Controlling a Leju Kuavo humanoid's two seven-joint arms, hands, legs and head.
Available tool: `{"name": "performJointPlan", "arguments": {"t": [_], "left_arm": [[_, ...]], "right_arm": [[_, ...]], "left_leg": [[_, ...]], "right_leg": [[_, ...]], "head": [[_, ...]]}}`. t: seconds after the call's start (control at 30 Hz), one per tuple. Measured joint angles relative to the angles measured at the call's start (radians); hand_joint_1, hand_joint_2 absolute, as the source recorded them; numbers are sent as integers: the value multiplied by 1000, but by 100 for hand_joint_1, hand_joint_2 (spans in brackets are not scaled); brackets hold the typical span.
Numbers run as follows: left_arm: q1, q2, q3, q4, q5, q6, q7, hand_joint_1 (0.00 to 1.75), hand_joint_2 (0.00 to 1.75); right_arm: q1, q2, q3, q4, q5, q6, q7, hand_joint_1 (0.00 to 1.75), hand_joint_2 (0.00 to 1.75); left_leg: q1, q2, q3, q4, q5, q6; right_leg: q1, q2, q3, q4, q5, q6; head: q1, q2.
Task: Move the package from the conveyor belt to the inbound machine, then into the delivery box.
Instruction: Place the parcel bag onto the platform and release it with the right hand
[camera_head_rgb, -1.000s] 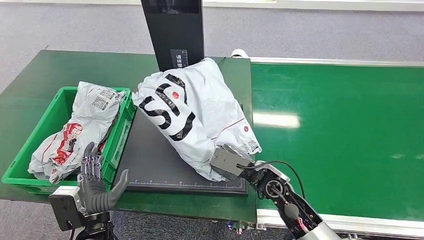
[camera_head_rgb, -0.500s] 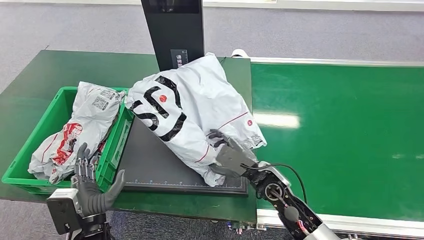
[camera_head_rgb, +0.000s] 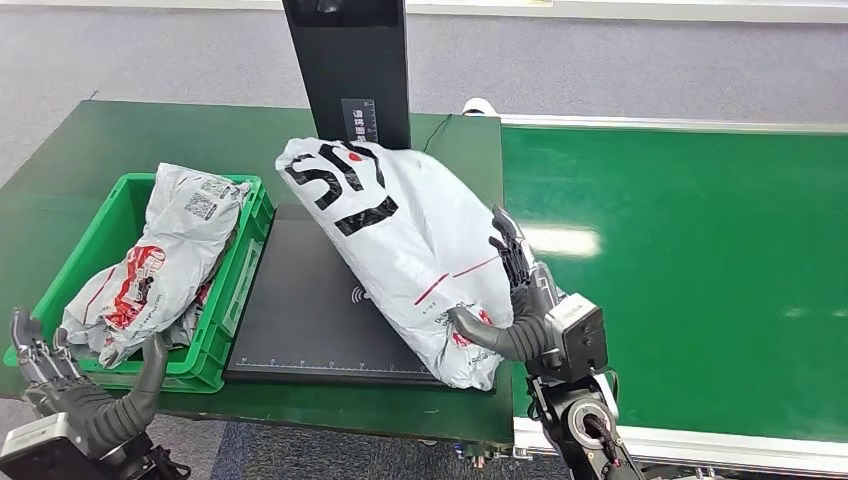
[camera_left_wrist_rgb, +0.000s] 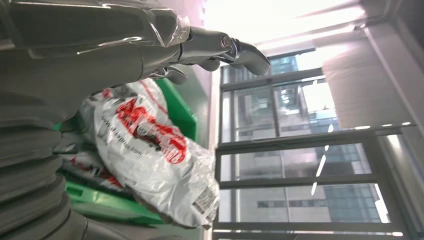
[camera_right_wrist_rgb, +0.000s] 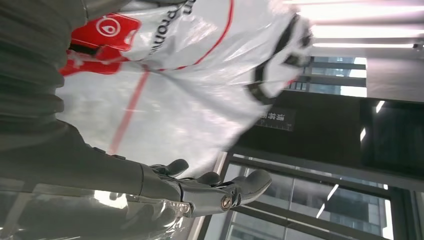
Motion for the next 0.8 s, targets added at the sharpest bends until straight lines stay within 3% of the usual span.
{"name": "performJointPlan", "arguments": {"t": [0.2,0.47,0.8], "left_arm": [[3,-5,4,-46,-89,23,3,0,175],[-5,-4,-13,-54,-129,-6,69,0,175],[-22,40,-99,-21,-383,-245,263,0,175]], "right_arm": [[21,17,-16,-18,-12,26,-11,0,175],[35,25,-26,-21,-15,42,2,0,175],[47,24,-47,-21,-20,56,3,0,175]], "left_leg": [[0,0,0,0,0,0],[0,0,0,0,0,0],[0,0,0,0,0,0]], "right_leg": [[0,0,0,0,0,0],[0,0,0,0,0,0],[0,0,-1,0,0,0]], "head": [[0,0],[0,0],[0,0]]}}
